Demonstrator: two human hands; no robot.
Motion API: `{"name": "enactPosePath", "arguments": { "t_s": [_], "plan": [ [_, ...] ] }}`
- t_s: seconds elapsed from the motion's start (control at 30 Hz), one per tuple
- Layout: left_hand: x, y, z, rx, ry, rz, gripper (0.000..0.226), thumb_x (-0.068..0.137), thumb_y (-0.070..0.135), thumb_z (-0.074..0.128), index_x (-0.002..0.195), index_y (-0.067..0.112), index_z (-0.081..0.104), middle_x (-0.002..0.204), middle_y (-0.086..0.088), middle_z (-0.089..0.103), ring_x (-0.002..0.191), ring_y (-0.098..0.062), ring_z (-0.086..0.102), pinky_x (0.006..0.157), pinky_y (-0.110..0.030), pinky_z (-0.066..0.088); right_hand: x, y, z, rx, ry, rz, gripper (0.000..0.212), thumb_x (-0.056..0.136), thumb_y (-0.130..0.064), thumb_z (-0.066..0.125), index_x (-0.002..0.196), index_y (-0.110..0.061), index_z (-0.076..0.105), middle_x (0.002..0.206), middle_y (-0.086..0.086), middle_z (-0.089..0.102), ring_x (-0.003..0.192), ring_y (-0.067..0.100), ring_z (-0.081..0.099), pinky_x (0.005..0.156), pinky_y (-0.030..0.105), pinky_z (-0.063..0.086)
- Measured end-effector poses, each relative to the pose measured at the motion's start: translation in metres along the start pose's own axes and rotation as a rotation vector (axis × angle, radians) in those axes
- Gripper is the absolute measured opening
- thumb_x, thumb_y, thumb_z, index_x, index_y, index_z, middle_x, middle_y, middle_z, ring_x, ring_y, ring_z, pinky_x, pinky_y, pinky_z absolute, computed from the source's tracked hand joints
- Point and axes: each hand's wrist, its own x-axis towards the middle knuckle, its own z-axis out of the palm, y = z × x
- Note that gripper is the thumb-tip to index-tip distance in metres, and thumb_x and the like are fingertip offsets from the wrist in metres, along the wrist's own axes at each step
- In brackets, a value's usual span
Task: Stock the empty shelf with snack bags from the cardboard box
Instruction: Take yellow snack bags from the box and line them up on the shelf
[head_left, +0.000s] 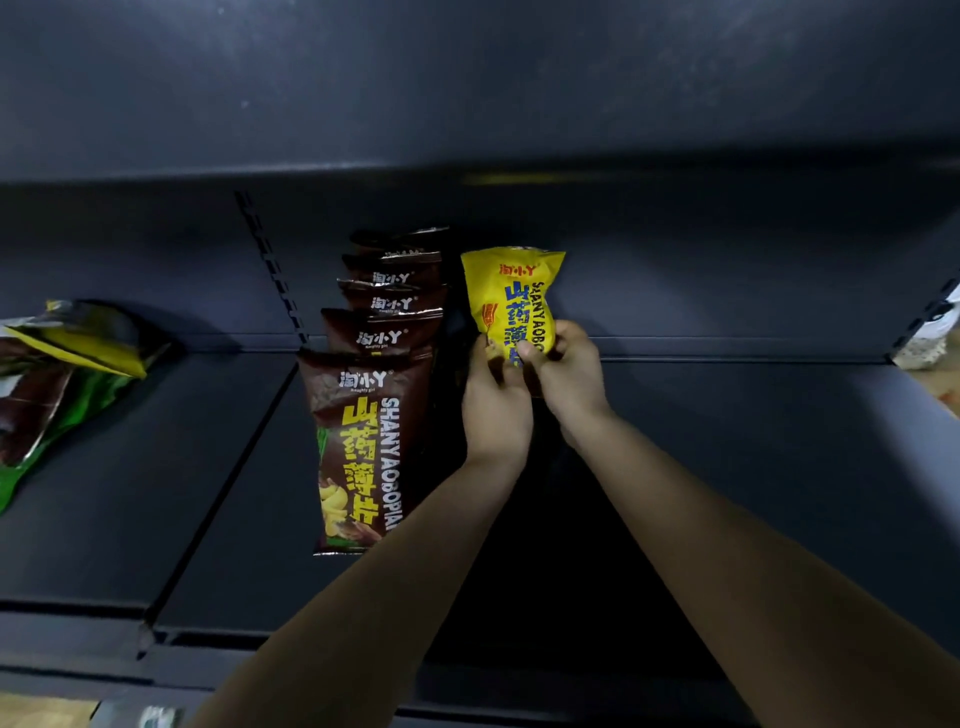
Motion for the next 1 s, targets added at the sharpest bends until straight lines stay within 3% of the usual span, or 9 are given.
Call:
{"name": "enactPosePath", "arguments": {
  "t_s": [0.1,0.23,0.3,0.37,0.43,0.53,0.7,0.87,1.0],
  "plan": [
    [0.008,0.003,0.002,0.006,-0.008,-0.004,0.041,0.097,0.014,0.043,0.137,0.013,0.044,0.126,-0.014,0.059,0.114,-0.03,0.055,0.095,-0.035,0.044,0.002,0.0,0.006,0.017,0.029,-0.004,0.022,0.083,-0.013,0.068,0.103,-0.015,0.06,0.097,0.004,0.07,0.09,0.02,0.065,0.085,0.037,0.052],
    [0.016,0.006,0.002,0.035,-0.031,-0.038,0.042,0.1,0.017,0.037,0.142,0.013,0.038,0.132,-0.016,0.053,0.12,-0.03,0.05,0.094,-0.03,0.038,0.01,0.0,0.005,-0.06,-0.052,-0.003,0.027,0.08,-0.018,0.069,0.105,-0.014,0.061,0.1,0.006,0.07,0.094,0.024,0.066,0.087,0.046,0.052],
    [0.018,0.005,0.001,0.036,-0.038,-0.029,0.043,0.1,0.017,0.035,0.143,0.014,0.036,0.135,-0.015,0.051,0.123,-0.029,0.047,0.098,-0.029,0.036,0.014,-0.001,0.001,-0.173,-0.146,0.005,0.032,0.078,-0.024,0.07,0.107,-0.015,0.06,0.102,0.002,0.069,0.096,0.021,0.063,0.091,0.045,0.05],
    [0.018,0.003,0.001,0.048,-0.042,-0.018,0.045,0.1,0.023,0.034,0.144,0.015,0.034,0.137,-0.015,0.049,0.126,-0.029,0.045,0.103,-0.03,0.034,0.014,-0.003,-0.005,-0.474,-0.202,-0.015,0.035,0.08,-0.029,0.067,0.111,-0.014,0.059,0.105,0.002,0.065,0.101,0.02,0.057,0.097,0.037,0.042],
    [0.018,0.001,0.002,0.094,-0.034,-0.017,0.059,0.09,0.039,0.029,0.143,0.015,0.035,0.137,-0.016,0.049,0.126,-0.032,0.044,0.106,-0.037,0.034,0.012,-0.001,-0.01,-0.611,-0.167,-0.033,0.033,0.082,-0.027,0.068,0.108,-0.008,0.062,0.105,0.011,0.067,0.104,0.027,0.058,0.086,0.03,0.041],
    [0.02,-0.003,0.003,0.149,-0.026,-0.018,0.071,0.079,0.042,0.024,0.141,0.009,0.036,0.135,-0.02,0.049,0.126,-0.036,0.043,0.106,-0.044,0.033,0.006,0.0,-0.007,-0.529,-0.137,-0.029,0.027,0.082,-0.022,0.068,0.103,-0.006,0.065,0.101,0.014,0.069,0.097,0.029,0.063,0.069,0.025,0.041],
    [0.025,-0.007,0.002,0.202,-0.024,-0.03,0.048,0.098,0.023,0.038,0.142,0.007,0.033,0.139,-0.02,0.045,0.13,-0.034,0.039,0.109,-0.042,0.029,0.004,0.001,0.001,-0.52,-0.106,-0.059,0.023,0.087,-0.019,0.061,0.104,-0.003,0.061,0.103,0.015,0.067,0.096,0.031,0.061,0.079,0.034,0.048],
    [0.024,-0.008,0.003,0.221,-0.042,-0.022,0.053,0.096,0.02,0.042,0.145,0.005,0.027,0.141,-0.02,0.042,0.132,-0.033,0.037,0.11,-0.04,0.028,0.004,0.0,0.004,-0.547,-0.097,-0.059,0.026,0.089,-0.021,0.058,0.103,0.001,0.058,0.105,0.02,0.065,0.098,0.036,0.059,0.08,0.038,0.047],
    [0.016,-0.009,-0.001,0.234,-0.062,0.013,0.056,0.087,0.02,0.046,0.14,0.005,0.036,0.131,-0.021,0.051,0.124,-0.035,0.045,0.105,-0.04,0.035,0.0,0.003,0.004,-0.613,-0.062,-0.075,0.024,0.085,-0.016,0.06,0.101,0.002,0.057,0.106,0.023,0.062,0.1,0.039,0.057,0.079,0.038,0.043]
  ]
}}
